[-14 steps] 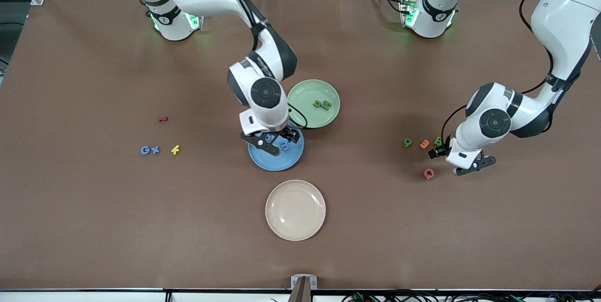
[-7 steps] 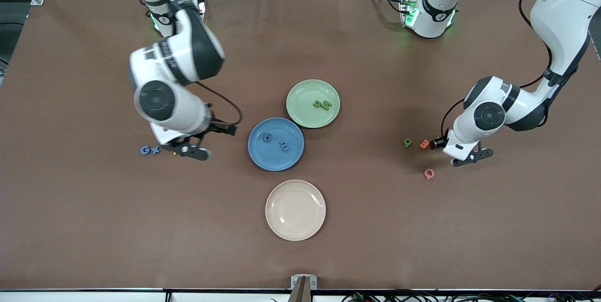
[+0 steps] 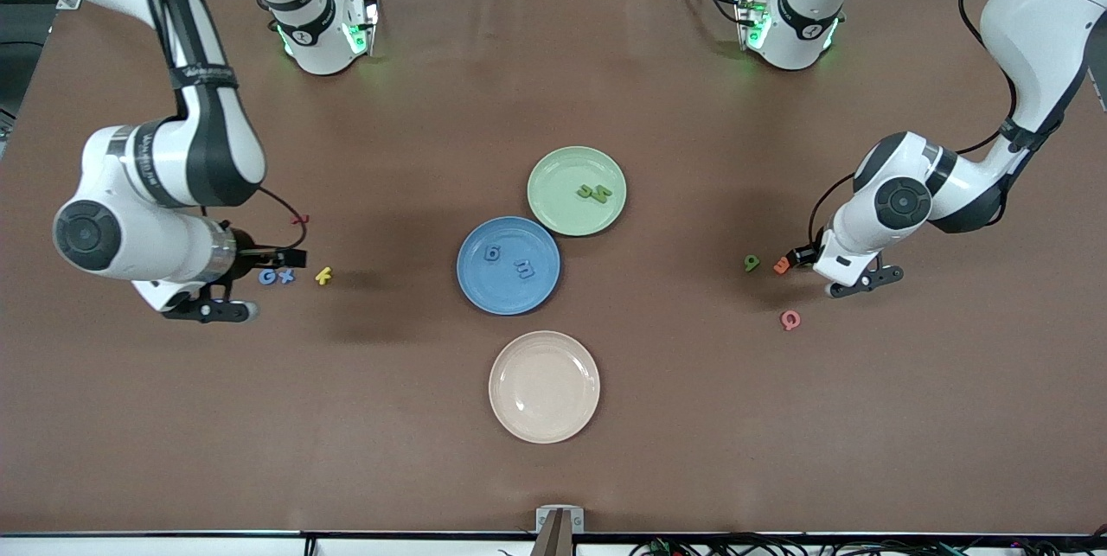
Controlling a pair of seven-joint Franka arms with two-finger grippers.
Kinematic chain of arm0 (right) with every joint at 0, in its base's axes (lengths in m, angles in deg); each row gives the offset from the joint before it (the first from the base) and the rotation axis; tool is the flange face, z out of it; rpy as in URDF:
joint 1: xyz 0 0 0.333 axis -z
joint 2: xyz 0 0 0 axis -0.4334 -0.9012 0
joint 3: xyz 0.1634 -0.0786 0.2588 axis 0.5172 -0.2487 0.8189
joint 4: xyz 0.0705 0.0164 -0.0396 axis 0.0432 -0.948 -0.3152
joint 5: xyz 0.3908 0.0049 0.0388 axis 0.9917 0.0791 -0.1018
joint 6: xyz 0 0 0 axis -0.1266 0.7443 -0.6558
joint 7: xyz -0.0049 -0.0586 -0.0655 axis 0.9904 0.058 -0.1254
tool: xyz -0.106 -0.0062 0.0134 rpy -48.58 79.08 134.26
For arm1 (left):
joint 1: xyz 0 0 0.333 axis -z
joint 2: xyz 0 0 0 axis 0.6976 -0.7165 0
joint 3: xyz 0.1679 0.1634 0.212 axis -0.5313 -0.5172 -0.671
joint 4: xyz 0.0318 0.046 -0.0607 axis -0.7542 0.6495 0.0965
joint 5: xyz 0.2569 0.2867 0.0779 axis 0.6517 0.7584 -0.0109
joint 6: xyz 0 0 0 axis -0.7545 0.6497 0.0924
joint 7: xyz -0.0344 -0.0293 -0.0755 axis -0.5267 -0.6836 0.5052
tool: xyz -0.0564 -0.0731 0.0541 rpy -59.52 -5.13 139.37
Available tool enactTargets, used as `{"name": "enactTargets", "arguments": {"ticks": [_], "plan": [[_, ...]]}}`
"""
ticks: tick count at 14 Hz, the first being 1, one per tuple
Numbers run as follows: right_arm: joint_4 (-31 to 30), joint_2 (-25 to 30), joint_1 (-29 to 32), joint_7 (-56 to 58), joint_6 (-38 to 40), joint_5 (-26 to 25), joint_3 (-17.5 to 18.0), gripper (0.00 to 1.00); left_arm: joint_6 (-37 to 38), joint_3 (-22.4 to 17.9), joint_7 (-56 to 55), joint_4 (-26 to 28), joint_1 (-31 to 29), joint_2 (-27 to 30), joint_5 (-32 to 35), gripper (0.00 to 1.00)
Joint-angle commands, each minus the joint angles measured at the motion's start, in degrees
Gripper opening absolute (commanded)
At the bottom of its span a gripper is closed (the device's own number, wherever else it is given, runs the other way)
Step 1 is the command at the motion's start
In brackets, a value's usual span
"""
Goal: Sort letters by color into matching plates
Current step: 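Move the right gripper back to the blue letters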
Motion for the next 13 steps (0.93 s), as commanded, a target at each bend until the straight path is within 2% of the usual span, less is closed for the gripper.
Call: {"name": "enactTargets", "arguments": {"ticks": [1,5,8,13], "plan": [[-6.4,1.4,3.1,6.1,-7.5,-2.7,1.3,1.00,-1.1,1.0,4.4,1.5,-1.7,2.1,0.9,0.76],[-14.7,1.3,5.0,14.6,-20.4,-3.1,1.3,1.00,-1.6,1.0,16.4,2.1,-3.8,2.1,1.0,0.67],[-15.4,0.2,8.2,24.0,-22.8,-3.1,1.4,1.00,-1.6,1.9,17.1,2.2,-3.8,2.1,1.0,0.63],[-15.5,-4.4,11.5,29.1,-28.3,-2.9,1.5,1.00,-1.6,3.4,19.3,2.1,-3.8,1.9,1.0,0.60]]}}
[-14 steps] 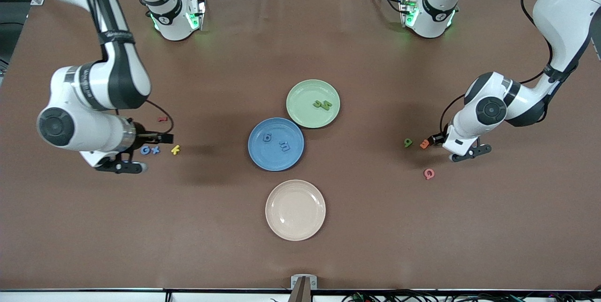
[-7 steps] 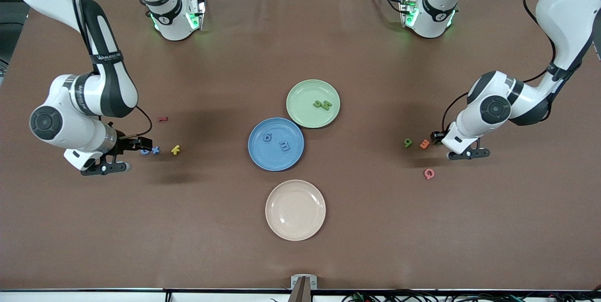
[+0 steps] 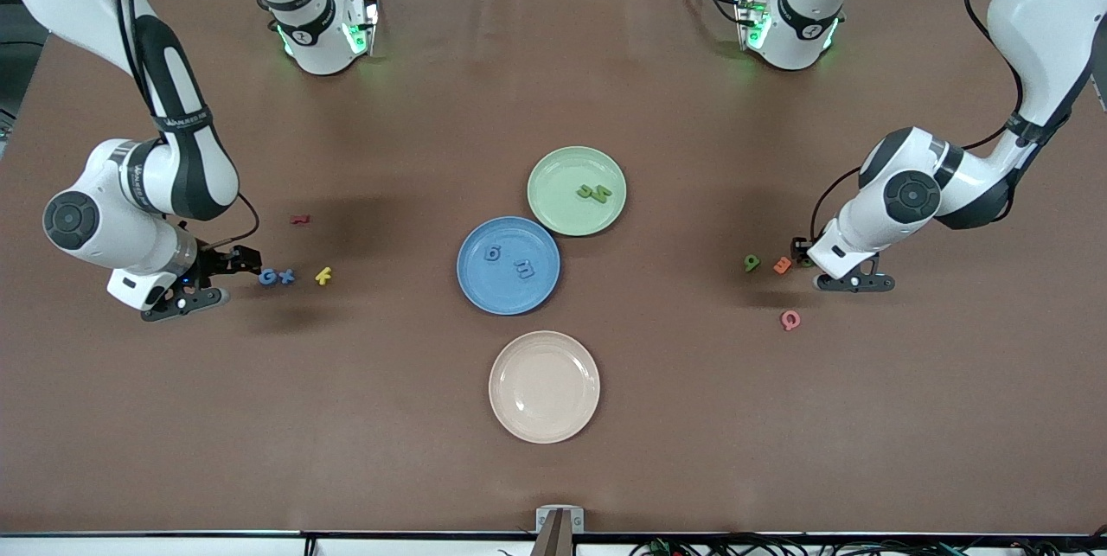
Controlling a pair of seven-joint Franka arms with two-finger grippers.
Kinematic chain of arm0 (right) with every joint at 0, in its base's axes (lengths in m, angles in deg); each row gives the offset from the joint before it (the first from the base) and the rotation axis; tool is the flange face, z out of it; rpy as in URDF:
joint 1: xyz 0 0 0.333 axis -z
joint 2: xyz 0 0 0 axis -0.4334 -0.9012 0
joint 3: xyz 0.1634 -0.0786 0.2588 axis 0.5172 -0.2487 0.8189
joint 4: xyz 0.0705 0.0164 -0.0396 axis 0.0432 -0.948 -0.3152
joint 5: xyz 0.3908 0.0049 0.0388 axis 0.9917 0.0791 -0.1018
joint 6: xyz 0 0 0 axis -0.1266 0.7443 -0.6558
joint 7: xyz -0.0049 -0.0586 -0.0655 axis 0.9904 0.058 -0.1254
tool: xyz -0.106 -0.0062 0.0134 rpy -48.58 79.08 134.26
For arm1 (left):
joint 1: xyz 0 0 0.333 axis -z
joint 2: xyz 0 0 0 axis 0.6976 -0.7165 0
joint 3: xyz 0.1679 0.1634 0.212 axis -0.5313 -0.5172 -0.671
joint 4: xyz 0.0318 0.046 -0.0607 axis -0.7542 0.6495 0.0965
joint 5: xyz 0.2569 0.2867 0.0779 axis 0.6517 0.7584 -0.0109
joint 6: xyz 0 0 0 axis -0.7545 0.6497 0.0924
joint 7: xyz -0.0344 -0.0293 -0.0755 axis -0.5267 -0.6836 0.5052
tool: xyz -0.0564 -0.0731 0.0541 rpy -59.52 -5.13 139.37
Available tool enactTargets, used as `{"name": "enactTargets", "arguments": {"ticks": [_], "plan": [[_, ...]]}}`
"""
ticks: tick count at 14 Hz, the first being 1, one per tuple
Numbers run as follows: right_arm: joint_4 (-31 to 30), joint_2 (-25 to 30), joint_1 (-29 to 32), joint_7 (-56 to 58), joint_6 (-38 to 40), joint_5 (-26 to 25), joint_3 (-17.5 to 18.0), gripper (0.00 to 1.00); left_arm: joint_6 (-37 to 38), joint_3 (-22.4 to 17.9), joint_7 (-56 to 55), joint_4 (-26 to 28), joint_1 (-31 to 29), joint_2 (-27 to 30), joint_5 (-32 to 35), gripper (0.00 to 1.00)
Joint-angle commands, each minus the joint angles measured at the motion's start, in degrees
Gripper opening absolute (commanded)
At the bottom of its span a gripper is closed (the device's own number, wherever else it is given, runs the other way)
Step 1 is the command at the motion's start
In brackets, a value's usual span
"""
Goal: Sort letters by color into matching plates
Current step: 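Grasp the blue G with the right gripper while the left grasps green B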
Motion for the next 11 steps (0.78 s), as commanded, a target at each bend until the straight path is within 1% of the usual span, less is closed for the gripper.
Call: {"name": "enactTargets", "arguments": {"ticks": [1,2,3,6,8,9,10,11], "plan": [[-0.6,-3.0,2.2,2.9,-4.6,-0.4,1.3,1.00,-0.7,0.5,3.9,1.4,-0.7,1.6,0.9,0.57],[-0.7,-3.9,2.4,3.2,-5.6,-0.2,1.4,1.00,-0.7,0.5,6.4,1.4,-0.7,1.4,0.9,0.51],[-0.7,-4.7,2.4,3.2,-5.8,0.1,1.5,0.99,-1.2,0.5,7.6,1.4,-0.8,1.3,0.9,0.50],[-2.3,-5.0,2.1,3.2,-5.5,0.6,1.7,0.99,-1.5,0.5,7.7,1.4,-0.4,0.6,1.0,0.50],[-2.9,-4.9,1.8,3.2,-5.3,2.9,2.2,0.99,-1.9,0.5,9.1,1.5,-0.3,0.4,1.0,0.50],[-3.3,-4.9,1.8,3.2,-5.6,3.1,2.4,0.99,-1.9,0.4,9.8,1.4,-0.3,0.2,1.0,0.50],[-3.4,-4.9,1.8,3.2,-5.8,3.1,2.5,0.99,-1.9,0.4,10.1,1.4,-0.3,0.2,1.7,0.50],[-3.5,-4.9,1.8,3.2,-5.9,3.1,2.5,0.97,-2.0,0.4,10.0,1.4,-0.4,-0.2,3.6,0.50]]}}
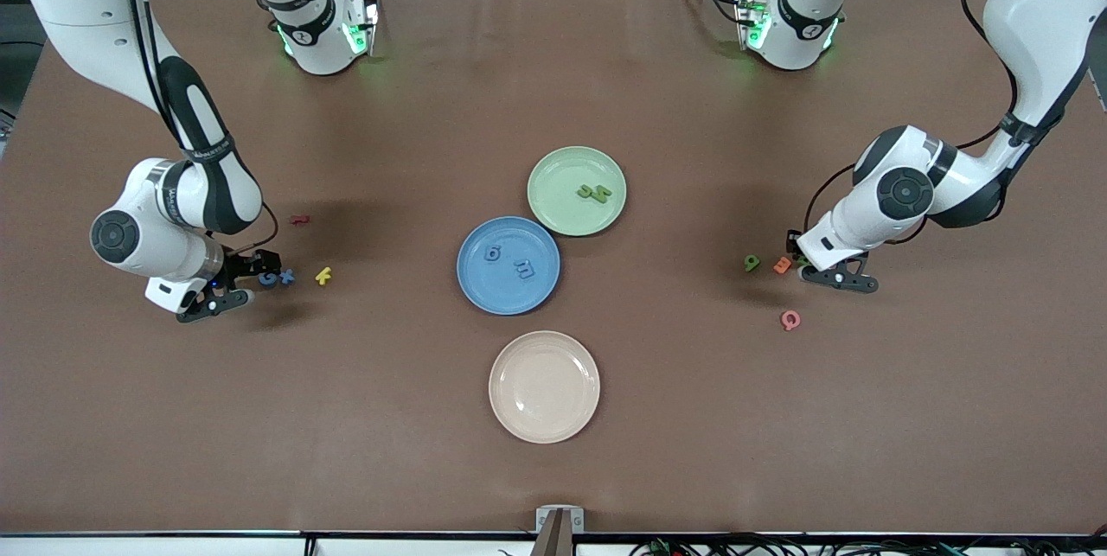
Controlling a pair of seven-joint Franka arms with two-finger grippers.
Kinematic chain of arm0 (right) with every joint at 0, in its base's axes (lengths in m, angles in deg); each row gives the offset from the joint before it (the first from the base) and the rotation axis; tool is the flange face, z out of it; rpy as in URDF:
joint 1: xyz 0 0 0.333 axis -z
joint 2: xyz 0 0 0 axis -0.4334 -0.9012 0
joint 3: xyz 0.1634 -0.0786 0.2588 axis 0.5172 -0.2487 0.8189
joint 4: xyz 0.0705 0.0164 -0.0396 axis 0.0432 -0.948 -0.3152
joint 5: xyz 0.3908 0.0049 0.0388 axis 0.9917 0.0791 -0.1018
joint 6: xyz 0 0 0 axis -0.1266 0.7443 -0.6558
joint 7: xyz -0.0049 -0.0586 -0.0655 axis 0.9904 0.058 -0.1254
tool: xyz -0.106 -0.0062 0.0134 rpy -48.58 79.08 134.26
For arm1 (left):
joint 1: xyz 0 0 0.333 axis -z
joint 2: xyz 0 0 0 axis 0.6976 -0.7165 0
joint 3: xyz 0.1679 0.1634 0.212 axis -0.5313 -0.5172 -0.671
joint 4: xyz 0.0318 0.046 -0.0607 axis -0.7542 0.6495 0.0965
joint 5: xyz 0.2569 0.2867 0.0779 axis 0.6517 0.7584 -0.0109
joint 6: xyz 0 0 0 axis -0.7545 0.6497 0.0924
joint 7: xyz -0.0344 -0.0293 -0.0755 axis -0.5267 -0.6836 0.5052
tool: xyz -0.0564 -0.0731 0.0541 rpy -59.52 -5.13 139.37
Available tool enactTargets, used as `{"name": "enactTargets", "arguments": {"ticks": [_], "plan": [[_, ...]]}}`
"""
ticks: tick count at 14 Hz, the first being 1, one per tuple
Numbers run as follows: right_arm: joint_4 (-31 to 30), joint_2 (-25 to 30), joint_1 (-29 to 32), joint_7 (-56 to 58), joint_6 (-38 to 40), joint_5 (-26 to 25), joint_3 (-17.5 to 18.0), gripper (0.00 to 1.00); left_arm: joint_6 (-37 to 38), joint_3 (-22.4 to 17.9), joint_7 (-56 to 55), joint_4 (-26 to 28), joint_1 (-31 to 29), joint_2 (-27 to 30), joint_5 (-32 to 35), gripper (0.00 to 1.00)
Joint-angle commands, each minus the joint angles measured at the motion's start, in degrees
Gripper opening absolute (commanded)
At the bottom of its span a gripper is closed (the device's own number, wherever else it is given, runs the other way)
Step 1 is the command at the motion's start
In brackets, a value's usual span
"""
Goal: Sort letters by color into matching plates
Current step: 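Grasp the blue G with the right gripper while the left grasps green B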
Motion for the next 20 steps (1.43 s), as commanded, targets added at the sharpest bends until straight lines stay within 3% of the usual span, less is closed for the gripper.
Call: {"name": "enactTargets", "arguments": {"ticks": [1,4,13,15,17,19,20], "plan": [[-1.5,1.1,0.7,1.2,-0.8,1.3,0.6,0.93,-1.1,0.3,0.5,0.5,-0.8,-1.0,4.1,0.50],[-1.5,0.9,1.0,1.5,-0.9,1.3,0.6,0.79,-2.7,-0.1,0.2,0.5,-0.8,-2.0,4.2,0.50],[-0.7,-0.7,1.6,2.9,-2.9,1.3,0.6,0.65,-2.8,-0.9,-0.3,0.6,-0.7,-2.7,4.4,0.41],[-0.2,-0.7,1.6,3.2,-3.0,1.3,0.6,0.62,-2.7,-1.0,-0.3,0.6,-0.7,-2.6,4.4,0.32],[0.2,-0.6,1.5,3.2,-3.2,1.3,0.6,0.53,-2.4,-0.9,-0.4,0.5,-0.7,-2.0,4.4,0.12],[0.7,-0.7,1.4,3.2,-3.2,1.3,0.6,0.41,-2.1,-0.7,-0.3,0.4,-0.8,-0.8,4.3,0.03],[1.0,-0.7,1.3,3.2,-3.2,1.3,0.6,0.35,-2.1,-0.4,-0.1,0.3,-0.7,0.2,4.2,0.03]]}}
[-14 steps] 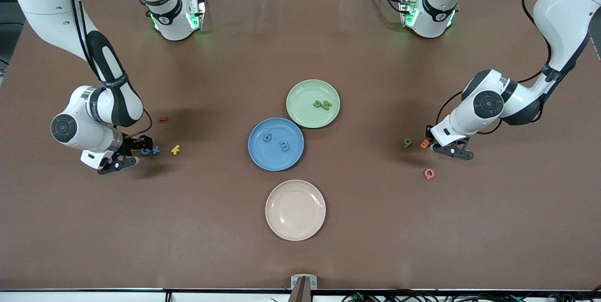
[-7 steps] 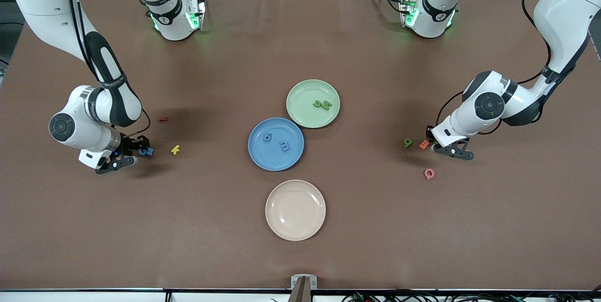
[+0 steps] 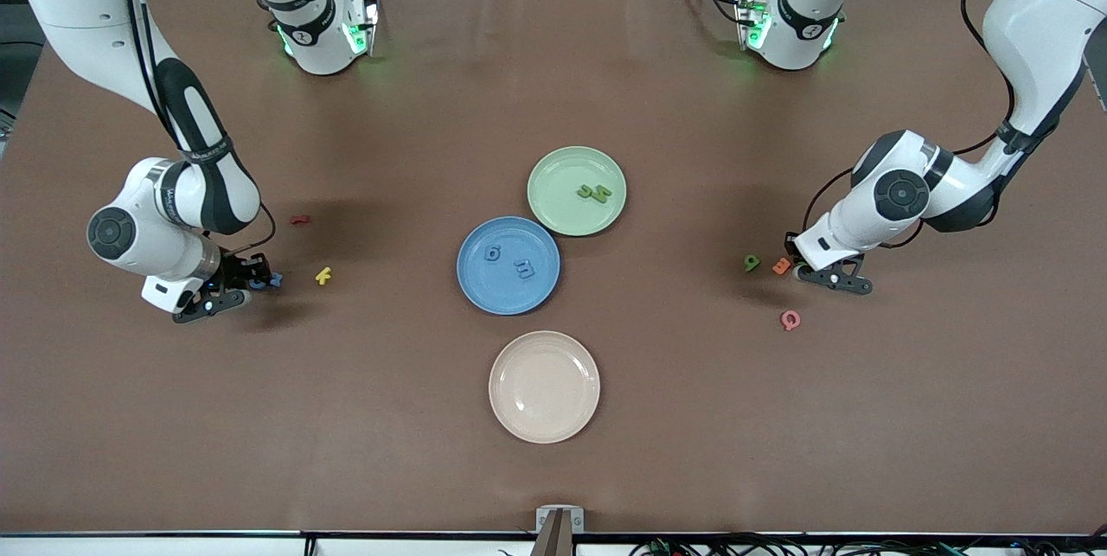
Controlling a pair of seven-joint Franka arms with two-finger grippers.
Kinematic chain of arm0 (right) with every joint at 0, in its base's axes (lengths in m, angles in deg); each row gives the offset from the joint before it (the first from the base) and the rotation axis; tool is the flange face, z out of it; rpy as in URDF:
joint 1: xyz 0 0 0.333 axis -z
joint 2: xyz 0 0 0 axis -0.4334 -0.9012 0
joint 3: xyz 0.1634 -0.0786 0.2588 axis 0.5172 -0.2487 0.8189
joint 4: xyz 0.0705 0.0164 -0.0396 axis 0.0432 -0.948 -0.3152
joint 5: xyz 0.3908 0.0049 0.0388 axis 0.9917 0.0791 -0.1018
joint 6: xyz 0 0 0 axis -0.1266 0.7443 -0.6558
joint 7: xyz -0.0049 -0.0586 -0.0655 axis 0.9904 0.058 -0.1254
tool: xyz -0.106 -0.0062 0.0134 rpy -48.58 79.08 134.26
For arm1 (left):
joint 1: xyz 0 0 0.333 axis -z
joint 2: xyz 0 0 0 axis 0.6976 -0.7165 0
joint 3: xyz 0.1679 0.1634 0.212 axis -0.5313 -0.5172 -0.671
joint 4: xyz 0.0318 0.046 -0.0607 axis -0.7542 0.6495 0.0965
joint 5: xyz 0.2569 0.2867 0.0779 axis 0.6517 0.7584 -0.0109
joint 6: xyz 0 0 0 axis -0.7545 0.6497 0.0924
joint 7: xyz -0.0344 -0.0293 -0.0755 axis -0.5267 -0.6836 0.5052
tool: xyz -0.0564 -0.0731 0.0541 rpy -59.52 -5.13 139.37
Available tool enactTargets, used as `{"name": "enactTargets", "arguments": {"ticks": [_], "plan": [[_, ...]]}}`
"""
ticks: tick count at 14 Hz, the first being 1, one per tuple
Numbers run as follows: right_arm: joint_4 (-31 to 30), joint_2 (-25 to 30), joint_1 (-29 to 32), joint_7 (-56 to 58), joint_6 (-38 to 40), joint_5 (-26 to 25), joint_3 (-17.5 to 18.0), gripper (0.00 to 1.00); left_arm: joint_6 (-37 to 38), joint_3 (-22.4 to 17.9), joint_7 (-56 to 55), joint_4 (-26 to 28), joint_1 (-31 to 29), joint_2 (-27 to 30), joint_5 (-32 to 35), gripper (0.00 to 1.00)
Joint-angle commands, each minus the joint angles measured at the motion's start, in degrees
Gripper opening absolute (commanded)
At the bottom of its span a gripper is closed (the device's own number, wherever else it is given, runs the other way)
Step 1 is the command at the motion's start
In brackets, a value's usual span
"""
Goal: Sort letters by color into matching plates
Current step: 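Carry the G to the blue plate while the left carries B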
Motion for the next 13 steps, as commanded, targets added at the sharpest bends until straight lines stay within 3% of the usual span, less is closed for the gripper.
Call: {"name": "enactTargets", "arguments": {"ticks": [1,5,10,13], "plan": [[1.0,-0.5,0.4,1.4,-0.5,0.8,0.6,0.29,-0.2,1.2,-0.3,0.3,-0.5,3.5,1.0,0.02],[1.6,-0.3,0.2,1.2,0.2,0.8,0.6,0.16,5.5,7.1,-5.0,-1.4,-0.5,4.2,0.0,0.02],[2.6,0.4,-2.4,-0.8,3.5,0.8,0.7,0.15,8.5,14.4,-13.8,-3.3,0.7,3.4,-5.5,0.02],[1.3,0.5,-3.8,-2.8,3.6,1.0,0.7,0.15,8.5,14.5,-23.2,-4.4,7.3,2.7,-5.6,0.02]]}}
